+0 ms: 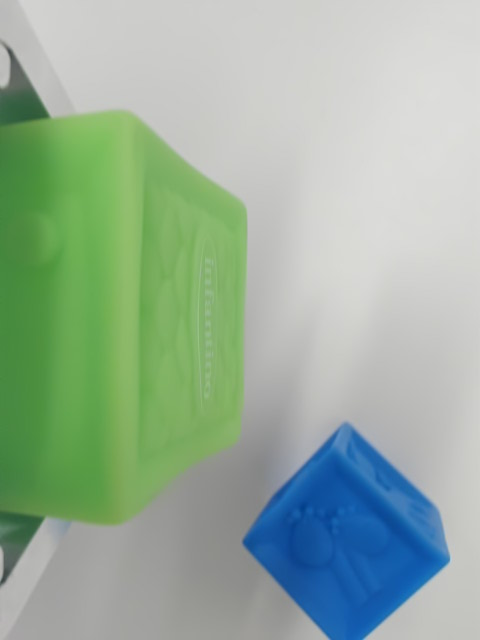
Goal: Stack cube
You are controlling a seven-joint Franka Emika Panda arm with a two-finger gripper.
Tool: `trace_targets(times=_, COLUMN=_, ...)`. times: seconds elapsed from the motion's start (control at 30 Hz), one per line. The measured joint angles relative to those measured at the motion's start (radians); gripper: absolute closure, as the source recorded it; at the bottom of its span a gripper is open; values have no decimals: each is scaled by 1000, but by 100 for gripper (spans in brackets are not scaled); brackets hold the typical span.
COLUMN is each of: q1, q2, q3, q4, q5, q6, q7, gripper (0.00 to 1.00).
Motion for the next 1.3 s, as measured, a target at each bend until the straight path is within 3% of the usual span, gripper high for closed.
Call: trace_targets(times=1.3, q1=-21, q2=24, q3=-41, q4=118, q5=7, q6=-94, q7=236, gripper=100)
